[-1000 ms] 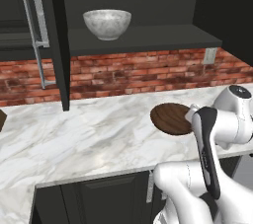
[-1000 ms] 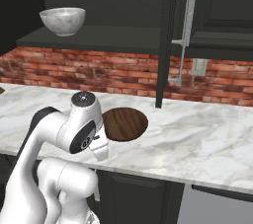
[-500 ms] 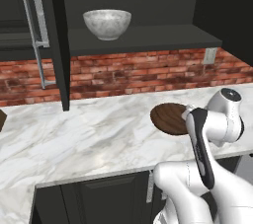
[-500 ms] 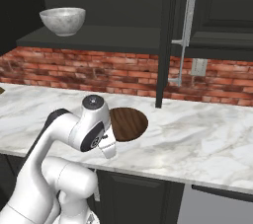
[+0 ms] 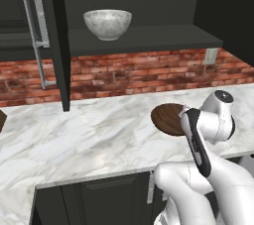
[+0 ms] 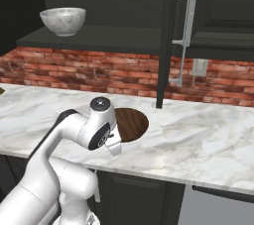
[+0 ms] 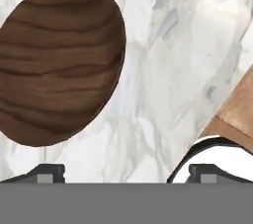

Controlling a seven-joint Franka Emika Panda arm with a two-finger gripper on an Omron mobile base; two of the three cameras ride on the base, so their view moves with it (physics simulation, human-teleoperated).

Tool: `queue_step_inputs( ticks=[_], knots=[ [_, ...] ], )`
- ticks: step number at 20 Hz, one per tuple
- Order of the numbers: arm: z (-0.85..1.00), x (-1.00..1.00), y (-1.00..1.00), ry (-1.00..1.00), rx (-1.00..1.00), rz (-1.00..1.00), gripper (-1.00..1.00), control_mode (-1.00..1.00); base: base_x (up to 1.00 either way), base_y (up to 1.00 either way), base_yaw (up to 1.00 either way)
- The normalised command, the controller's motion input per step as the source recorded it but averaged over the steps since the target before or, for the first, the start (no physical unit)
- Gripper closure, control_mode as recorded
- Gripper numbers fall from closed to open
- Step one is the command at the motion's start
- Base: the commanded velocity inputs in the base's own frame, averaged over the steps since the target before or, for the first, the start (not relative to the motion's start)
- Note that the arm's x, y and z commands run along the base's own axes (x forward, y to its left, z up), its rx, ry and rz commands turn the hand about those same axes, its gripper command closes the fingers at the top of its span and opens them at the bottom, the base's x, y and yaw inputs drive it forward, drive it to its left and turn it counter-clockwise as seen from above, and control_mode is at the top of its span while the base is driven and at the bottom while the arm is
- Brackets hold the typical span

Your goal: Open the cabinet. Pick the bowls from the counter and place them in the cabinet. Then close the cabinet.

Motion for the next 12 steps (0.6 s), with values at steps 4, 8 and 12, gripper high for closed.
queue_step_inputs(
  ticks=[4,8,12],
  knots=[
    [-0.31,0.42,-0.11,0.00,0.00,0.00,-1.00,-1.00,0.00,0.00,0.00],
    [-0.30,0.48,0.00,0.00,0.00,0.00,-1.00,-1.00,0.00,0.00,0.00],
    [-0.24,0.51,-0.04,0.04,0.01,0.00,-1.00,-1.00,0.00,0.00,0.00]
  ],
)
